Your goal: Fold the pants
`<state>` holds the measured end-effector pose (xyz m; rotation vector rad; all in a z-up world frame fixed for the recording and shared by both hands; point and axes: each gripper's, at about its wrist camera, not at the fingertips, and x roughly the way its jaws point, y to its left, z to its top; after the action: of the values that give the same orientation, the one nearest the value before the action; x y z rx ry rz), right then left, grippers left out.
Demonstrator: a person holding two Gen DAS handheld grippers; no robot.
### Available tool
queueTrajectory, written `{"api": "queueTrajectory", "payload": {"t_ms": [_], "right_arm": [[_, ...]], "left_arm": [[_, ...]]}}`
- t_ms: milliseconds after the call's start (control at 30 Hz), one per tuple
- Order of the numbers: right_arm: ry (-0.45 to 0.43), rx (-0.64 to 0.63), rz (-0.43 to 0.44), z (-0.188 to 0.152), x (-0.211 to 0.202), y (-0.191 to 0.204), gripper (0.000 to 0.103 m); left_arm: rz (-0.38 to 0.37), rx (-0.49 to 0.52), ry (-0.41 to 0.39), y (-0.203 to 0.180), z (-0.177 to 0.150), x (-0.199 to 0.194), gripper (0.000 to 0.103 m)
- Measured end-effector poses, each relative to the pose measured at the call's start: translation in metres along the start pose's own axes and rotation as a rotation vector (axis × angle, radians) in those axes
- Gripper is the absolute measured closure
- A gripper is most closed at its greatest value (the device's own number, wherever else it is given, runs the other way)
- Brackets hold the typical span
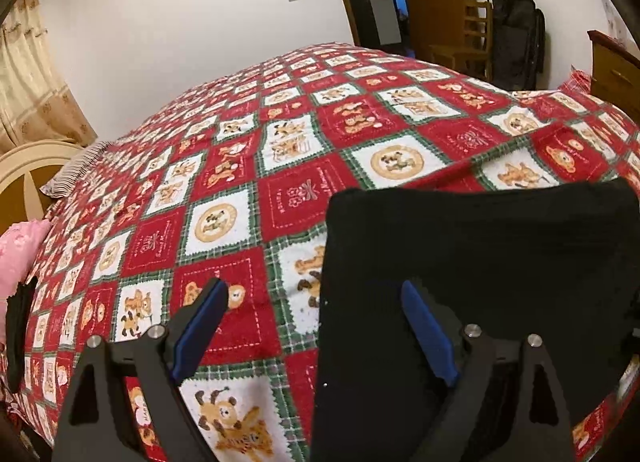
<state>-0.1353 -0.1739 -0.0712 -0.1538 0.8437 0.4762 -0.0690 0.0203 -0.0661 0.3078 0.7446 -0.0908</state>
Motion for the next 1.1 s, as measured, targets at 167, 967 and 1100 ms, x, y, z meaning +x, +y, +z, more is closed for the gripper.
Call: {"api": "queueTrajectory", "payload": {"t_ms": [167, 967, 1100], "right_arm": [[-0.003, 0.094, 0.034, -0.011, -0.007, -0.016, 0.082], [-0.006, 0.2, -0.204, 0.058, 0.039, -0.061, 0.08], [-0.019, 0.224, -0.217, 0.058, 0.043, -0.064, 0.08]], "left_arm": [[0.008, -0.006, -0.002, -0.001, -0.001, 0.001, 0.011], [-0.038, -0.026, 0.056, -0.015, 0.031, 0.017, 0.011], [-0.029, -0.023, 0.057, -0.018, 0.029, 0.018, 0.011]]}}
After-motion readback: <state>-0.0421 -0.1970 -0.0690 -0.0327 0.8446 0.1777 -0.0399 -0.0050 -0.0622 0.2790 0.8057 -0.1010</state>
